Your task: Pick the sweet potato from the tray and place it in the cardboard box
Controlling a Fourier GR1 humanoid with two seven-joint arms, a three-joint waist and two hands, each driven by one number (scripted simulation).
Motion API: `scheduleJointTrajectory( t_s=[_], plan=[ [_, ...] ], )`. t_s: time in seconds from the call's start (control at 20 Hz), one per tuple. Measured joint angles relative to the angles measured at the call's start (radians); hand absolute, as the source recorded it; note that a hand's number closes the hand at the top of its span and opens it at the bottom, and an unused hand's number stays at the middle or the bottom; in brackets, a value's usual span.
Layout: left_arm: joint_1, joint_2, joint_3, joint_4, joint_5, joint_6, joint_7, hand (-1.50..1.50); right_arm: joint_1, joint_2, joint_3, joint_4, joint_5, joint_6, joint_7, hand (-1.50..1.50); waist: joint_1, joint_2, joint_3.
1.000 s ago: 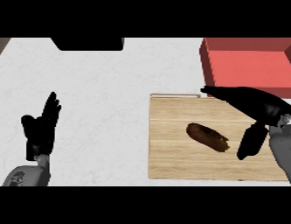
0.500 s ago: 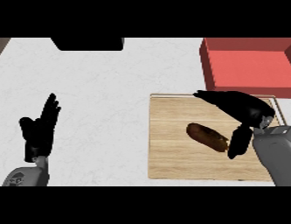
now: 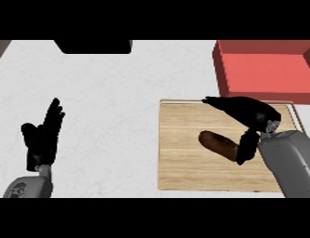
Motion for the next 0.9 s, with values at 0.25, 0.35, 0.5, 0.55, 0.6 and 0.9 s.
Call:
scheduleJointTrajectory(
  t_s=[0.25, 0.35, 0.5, 0.55, 0.6, 0.9],
  plan=[
    [-0.006, -0.011, 0.010, 0.001, -0.008, -0.002, 0.005, 0.00, 0.023, 0.015, -0.002, 0.020, 0.042, -0.033, -0.045, -1.50, 0.000, 0.000, 0.000],
    [0.001, -0.016, 0.012, 0.007, -0.015, -0.001, -0.008, 0.00, 0.006, 0.044, 0.008, 0.063, 0.066, -0.058, -0.049, -1.50, 0.001, 0.000, 0.000],
    [0.010, -0.015, 0.014, -0.008, -0.021, -0.007, 0.001, 0.00, 0.016, 0.046, 0.021, 0.086, 0.092, -0.084, -0.099, 1.50, 0.000, -0.001, -0.001],
    [0.006, -0.016, 0.015, -0.005, -0.022, -0.006, 0.004, 0.00, 0.019, 0.043, 0.026, 0.094, 0.096, -0.100, -0.132, 1.50, 0.000, -0.001, -0.001],
    [0.000, -0.016, 0.017, 0.004, -0.023, -0.007, -0.001, 0.00, 0.014, 0.052, 0.026, 0.080, 0.093, -0.101, -0.137, 1.50, -0.001, -0.001, -0.001],
    [0.014, -0.011, 0.026, -0.020, -0.017, -0.029, 0.004, 0.00, -0.007, 0.075, 0.021, 0.111, 0.136, -0.201, -0.209, 1.50, 0.001, 0.000, 0.000]
  ],
)
